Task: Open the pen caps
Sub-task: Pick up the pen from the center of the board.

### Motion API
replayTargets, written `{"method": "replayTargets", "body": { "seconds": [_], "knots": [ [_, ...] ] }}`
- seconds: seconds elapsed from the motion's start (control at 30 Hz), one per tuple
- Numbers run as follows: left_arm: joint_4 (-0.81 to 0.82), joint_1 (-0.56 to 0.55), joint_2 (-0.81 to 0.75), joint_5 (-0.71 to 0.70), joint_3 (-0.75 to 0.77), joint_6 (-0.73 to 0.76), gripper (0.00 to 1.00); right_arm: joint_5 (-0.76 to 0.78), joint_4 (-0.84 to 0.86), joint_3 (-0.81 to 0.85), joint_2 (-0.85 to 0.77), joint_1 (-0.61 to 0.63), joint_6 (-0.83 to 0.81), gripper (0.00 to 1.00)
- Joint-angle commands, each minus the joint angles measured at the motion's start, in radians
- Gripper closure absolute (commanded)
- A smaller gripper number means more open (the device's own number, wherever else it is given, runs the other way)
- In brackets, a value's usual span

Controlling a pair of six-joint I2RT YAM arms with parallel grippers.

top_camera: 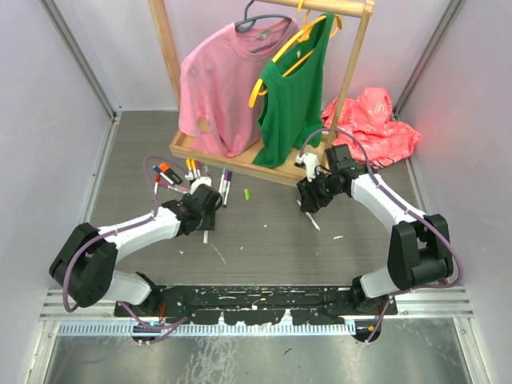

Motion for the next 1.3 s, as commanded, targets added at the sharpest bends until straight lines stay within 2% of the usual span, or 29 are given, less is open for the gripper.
{"method": "replayTargets", "body": {
  "seconds": [0.0, 0.37, 0.5, 0.63, 0.67, 0.77, 0.8, 1.03, 1.13, 1.27],
  "knots": [
    [0.000, 0.003, 0.023, 0.024, 0.039, 0.017, 0.50, -0.052, -0.017, 0.032, -0.023, -0.004, -0.025, 0.47],
    [0.004, 0.003, 0.096, 0.061, 0.056, 0.021, 0.66, -0.070, -0.024, 0.035, -0.025, -0.005, -0.027, 0.47],
    [0.006, 0.002, 0.105, 0.071, 0.057, 0.020, 0.77, -0.081, -0.027, 0.037, -0.025, -0.006, -0.029, 0.47],
    [0.007, 0.003, 0.110, 0.077, 0.060, 0.020, 0.80, -0.097, -0.032, 0.037, -0.027, -0.007, -0.030, 0.47],
    [0.006, 0.002, 0.108, 0.077, 0.061, 0.019, 0.83, -0.101, -0.034, 0.040, -0.029, -0.009, -0.031, 0.47],
    [0.005, 0.002, 0.088, 0.076, 0.058, 0.014, 0.99, -0.123, -0.038, 0.042, -0.036, -0.010, -0.030, 0.46],
    [0.005, 0.004, 0.075, 0.076, 0.057, 0.013, 1.00, -0.133, -0.039, 0.043, -0.039, -0.014, -0.031, 0.46],
    [0.083, 0.001, -0.077, 0.164, 0.003, 0.018, 1.00, -0.235, -0.049, 0.047, -0.071, -0.032, -0.029, 0.43],
    [0.190, 0.002, -0.181, 0.246, -0.045, 0.002, 1.00, -0.305, -0.050, 0.046, -0.087, -0.045, -0.025, 0.42],
    [0.393, 0.002, -0.294, 0.369, -0.127, -0.072, 1.00, -0.479, -0.039, 0.035, -0.101, -0.051, -0.021, 0.42]
  ]
}}
